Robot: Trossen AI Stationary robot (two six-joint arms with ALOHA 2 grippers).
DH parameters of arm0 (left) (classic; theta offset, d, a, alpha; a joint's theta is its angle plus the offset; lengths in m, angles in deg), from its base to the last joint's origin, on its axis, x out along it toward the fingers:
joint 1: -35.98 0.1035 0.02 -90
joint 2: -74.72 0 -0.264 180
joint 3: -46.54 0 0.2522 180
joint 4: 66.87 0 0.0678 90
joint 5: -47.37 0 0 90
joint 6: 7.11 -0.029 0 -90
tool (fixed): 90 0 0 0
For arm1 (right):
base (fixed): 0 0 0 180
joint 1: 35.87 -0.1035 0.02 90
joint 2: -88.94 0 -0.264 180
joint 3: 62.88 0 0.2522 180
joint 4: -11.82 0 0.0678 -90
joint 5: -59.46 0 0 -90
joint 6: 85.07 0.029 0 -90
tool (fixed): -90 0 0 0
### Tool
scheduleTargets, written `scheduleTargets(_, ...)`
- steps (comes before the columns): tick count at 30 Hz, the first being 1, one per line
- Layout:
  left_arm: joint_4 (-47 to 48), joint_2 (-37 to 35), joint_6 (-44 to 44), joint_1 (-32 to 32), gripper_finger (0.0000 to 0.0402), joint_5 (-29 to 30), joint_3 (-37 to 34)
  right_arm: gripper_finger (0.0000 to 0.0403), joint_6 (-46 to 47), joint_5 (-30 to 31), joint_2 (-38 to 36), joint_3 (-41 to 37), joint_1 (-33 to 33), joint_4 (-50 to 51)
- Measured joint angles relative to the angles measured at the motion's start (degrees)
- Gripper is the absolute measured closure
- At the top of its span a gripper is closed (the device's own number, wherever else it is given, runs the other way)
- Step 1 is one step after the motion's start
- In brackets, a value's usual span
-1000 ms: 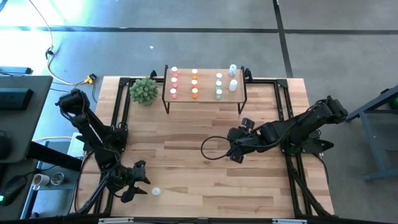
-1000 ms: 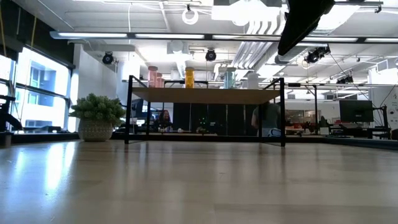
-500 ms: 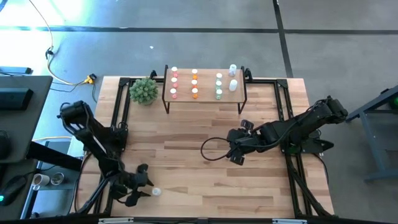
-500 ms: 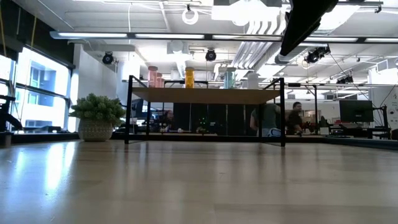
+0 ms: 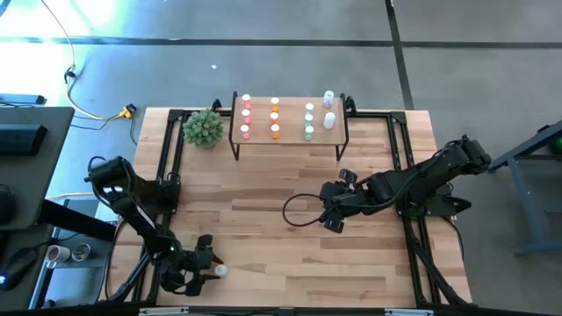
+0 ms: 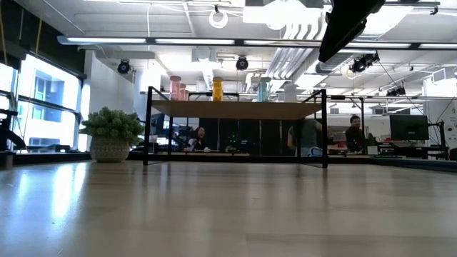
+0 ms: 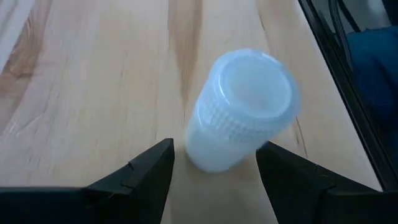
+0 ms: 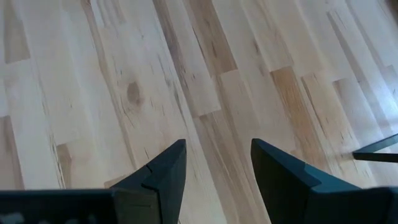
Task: Pick and place medicine bottles onto shelf by color
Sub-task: Put the white pill bottle on the shelf aligned with the other white pill bottles
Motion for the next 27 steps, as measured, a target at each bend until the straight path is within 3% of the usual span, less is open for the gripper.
scheduleTargets(17, -1.5, 0.6, -1.3, 1.7, 0.0212, 4.5, 0.0, 0.0231, -2.0, 0.1, 0.0, 0.0, 0.0, -2.5)
scheduleTargets(27, -3.2, 0.6, -4.1, 5.6, 0.0213, -1.6, 0.0, 0.0231, -2.1, -0.1, 0.0, 0.0, 0.0, -2.5)
